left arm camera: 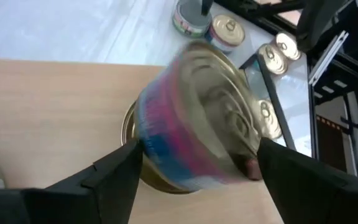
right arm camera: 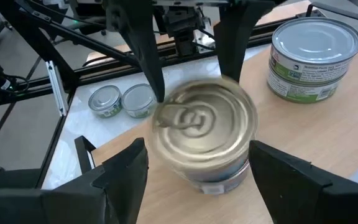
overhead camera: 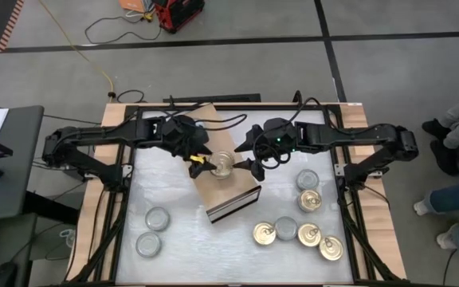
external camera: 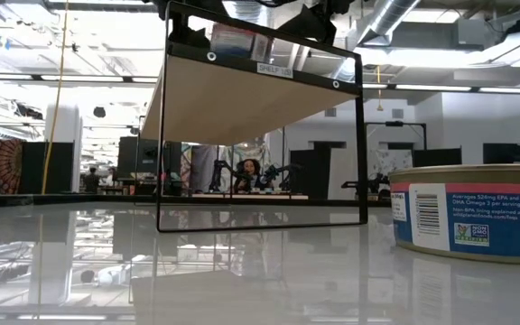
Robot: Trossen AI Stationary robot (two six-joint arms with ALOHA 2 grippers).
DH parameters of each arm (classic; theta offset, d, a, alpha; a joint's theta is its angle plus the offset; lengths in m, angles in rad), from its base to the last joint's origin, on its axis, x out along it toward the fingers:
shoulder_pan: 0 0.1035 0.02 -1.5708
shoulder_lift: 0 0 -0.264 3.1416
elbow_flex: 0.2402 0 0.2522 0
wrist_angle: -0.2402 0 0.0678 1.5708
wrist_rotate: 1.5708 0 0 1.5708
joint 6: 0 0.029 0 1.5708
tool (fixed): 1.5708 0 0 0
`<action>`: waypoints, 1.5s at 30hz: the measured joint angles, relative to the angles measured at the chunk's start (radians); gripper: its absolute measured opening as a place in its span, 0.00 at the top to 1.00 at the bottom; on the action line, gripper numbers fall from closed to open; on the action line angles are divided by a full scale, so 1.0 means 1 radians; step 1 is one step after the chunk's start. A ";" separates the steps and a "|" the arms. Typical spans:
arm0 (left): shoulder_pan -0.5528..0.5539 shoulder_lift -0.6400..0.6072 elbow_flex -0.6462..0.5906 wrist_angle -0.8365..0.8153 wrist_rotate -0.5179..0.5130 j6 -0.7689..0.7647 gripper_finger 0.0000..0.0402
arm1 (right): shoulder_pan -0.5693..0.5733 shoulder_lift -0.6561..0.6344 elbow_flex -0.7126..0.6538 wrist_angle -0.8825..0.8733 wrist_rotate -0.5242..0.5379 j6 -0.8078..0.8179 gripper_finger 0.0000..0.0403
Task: Stack canned seafood by type on shelf
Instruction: Stack the blue tuna can on top of the other blue tuna can on the shelf, then stack the green tuna can on top of the other green tuna can on the shelf
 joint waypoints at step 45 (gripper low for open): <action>-0.811 -0.156 -0.400 0.289 -0.829 0.287 0.15 | 0.266 -0.105 -0.375 -0.649 0.346 0.718 0.25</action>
